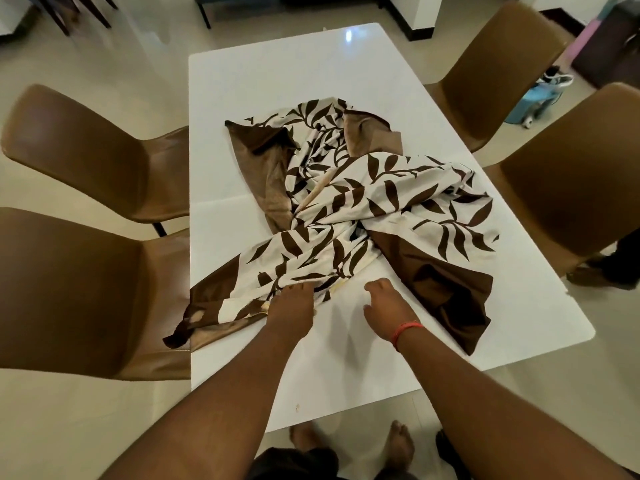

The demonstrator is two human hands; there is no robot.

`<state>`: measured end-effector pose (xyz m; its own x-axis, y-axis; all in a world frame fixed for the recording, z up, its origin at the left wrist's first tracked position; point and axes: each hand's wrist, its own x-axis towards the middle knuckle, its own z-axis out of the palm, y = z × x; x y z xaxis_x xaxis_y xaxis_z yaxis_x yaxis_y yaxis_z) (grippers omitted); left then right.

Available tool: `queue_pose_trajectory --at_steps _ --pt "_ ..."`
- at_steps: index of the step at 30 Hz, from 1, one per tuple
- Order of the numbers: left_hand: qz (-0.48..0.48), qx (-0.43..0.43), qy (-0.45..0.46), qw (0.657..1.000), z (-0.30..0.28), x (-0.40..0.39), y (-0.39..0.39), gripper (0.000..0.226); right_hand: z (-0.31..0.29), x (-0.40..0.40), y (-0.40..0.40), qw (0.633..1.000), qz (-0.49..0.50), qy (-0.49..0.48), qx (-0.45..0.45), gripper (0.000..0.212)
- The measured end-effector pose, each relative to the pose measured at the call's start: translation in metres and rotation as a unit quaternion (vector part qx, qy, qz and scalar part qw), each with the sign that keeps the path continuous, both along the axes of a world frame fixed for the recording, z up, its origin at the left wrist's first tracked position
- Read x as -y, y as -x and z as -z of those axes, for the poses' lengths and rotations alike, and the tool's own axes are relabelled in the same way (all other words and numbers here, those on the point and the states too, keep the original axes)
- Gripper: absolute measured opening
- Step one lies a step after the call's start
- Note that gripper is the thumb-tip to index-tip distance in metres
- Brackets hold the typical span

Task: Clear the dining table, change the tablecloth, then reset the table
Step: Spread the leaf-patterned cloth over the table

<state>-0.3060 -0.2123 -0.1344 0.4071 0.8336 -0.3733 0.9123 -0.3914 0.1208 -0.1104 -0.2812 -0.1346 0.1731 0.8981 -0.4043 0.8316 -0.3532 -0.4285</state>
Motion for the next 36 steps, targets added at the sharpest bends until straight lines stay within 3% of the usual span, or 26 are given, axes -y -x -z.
queue_pose_trajectory --at_steps 2,5,7,9,11,13,15,17,20,25,27,29,31,34,36 --pt "0.028 -0.011 -0.006 1.0 -0.003 0.001 0.001 0.036 0.0 -0.009 -0.015 1.0 -0.01 0.008 -0.014 0.05" --pt "-0.021 0.128 -0.027 0.991 -0.01 0.002 0.007 0.032 0.001 -0.031 -0.056 0.998 0.047 0.006 -0.04 0.057" --pt "-0.061 0.197 -0.03 0.978 -0.02 0.0 0.011 0.02 -0.004 -0.041 -0.094 0.988 0.148 -0.028 -0.038 0.065" --pt "-0.156 0.298 -0.006 0.942 -0.041 0.0 0.015 0.01 -0.015 -0.041 -0.122 0.951 0.287 -0.11 0.0 0.068" --pt "-0.265 0.408 0.022 0.873 -0.066 0.002 0.017 0.01 -0.029 -0.038 -0.12 0.914 0.351 -0.195 0.062 0.069" --pt "-0.302 0.467 0.047 0.83 -0.085 0.005 0.017 0.014 -0.036 -0.033 -0.087 0.937 0.223 -0.247 0.111 0.075" --pt "-0.277 0.495 0.066 0.821 -0.103 0.012 0.011 0.018 -0.038 -0.031 -0.04 0.958 0.012 -0.259 0.123 0.076" --pt "-0.231 0.508 0.073 0.827 -0.122 0.019 -0.001 0.017 -0.04 -0.035 -0.004 0.952 -0.092 -0.265 0.12 0.06" --pt "-0.232 0.509 0.059 0.827 -0.147 0.024 -0.01 0.012 -0.056 -0.044 0.009 0.941 -0.056 -0.317 0.107 0.032" --pt "-0.336 0.535 0.034 0.775 -0.164 0.027 -0.006 0.015 -0.086 -0.048 -0.03 0.933 -0.017 -0.351 0.079 0.037" --pt "-0.35 0.47 -0.023 0.81 -0.169 0.027 -0.01 0.014 -0.103 -0.051 -0.04 0.928 -0.042 -0.368 0.032 0.042" --pt "-0.341 0.385 -0.127 0.848 -0.174 0.028 -0.016 0.011 -0.126 -0.052 -0.044 0.934 -0.024 -0.343 -0.097 0.032" --pt "-0.241 0.344 -0.239 0.876 -0.184 0.037 -0.029 0.028 -0.148 -0.053 -0.045 0.932 -0.014 -0.304 -0.196 0.026" --pt "-0.072 0.323 -0.196 0.923 -0.194 0.048 -0.071 0.077 -0.181 -0.05 -0.045 0.919 -0.058 -0.297 -0.254 0.023" --pt "-0.089 0.324 -0.141 0.931 -0.204 0.049 -0.091 0.066 -0.197 -0.046 -0.045 0.912 -0.101 -0.307 -0.253 0.016"
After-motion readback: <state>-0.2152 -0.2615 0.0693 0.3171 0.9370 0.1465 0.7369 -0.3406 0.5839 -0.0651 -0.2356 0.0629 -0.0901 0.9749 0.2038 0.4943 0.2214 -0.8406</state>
